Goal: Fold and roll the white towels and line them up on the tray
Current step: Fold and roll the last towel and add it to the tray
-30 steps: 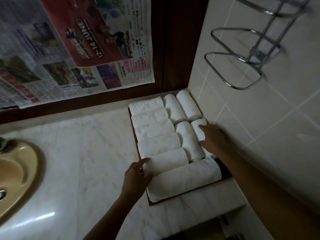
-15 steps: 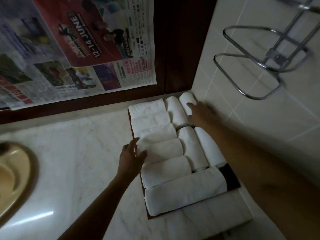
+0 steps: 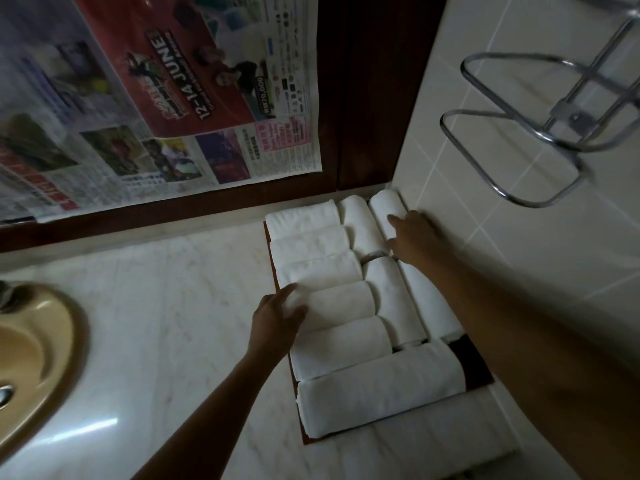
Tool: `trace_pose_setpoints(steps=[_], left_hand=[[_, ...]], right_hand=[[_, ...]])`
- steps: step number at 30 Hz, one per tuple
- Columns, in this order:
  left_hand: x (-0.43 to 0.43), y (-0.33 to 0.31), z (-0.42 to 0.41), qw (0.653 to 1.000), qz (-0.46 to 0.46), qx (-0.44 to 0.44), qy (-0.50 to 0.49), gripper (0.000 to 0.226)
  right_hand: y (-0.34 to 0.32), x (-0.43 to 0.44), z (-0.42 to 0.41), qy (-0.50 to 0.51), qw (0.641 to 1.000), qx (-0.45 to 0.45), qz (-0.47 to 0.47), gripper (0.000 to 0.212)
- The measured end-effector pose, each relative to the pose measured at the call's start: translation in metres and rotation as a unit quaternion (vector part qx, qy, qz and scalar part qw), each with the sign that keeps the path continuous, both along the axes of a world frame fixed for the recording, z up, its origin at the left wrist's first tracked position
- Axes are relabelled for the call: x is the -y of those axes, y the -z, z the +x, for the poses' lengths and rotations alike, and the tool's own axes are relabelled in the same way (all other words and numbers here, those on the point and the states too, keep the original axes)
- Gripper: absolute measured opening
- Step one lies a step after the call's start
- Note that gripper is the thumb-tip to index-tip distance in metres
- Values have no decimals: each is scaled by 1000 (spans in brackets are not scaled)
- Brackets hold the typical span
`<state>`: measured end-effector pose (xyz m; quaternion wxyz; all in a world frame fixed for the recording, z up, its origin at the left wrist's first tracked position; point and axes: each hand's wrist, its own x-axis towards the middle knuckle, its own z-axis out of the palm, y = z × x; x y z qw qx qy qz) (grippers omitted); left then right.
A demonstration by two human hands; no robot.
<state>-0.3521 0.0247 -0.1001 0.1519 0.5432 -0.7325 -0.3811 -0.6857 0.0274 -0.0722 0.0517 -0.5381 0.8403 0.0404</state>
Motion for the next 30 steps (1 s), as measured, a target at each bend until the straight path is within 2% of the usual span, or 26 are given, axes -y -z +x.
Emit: trace_pose_setpoints(steps=[4,9,13,18,24,30], left_hand=[[-2,1,-1,1000,-2,-4,3,52],[-2,3,-1,1000,-4,1,-2,51],[-3,4,0,1000,13,4,-5,52],[-2,6,1,1000,21,-2,-6,52],[-2,6,4,1000,19,-7,-2,52],[-1,-2,18,999,36,-19,-15,50]], right_hand=[[-3,14,15,8,994,73,-78,59],[-1,36,33,-11,989,144,-12,67],[6,45,40,-5,992,124,24,71],[7,49,48,37,994,102,12,60],[4,46,47,27,994,107,9,59],[1,28,46,30,994,100,-35,51]])
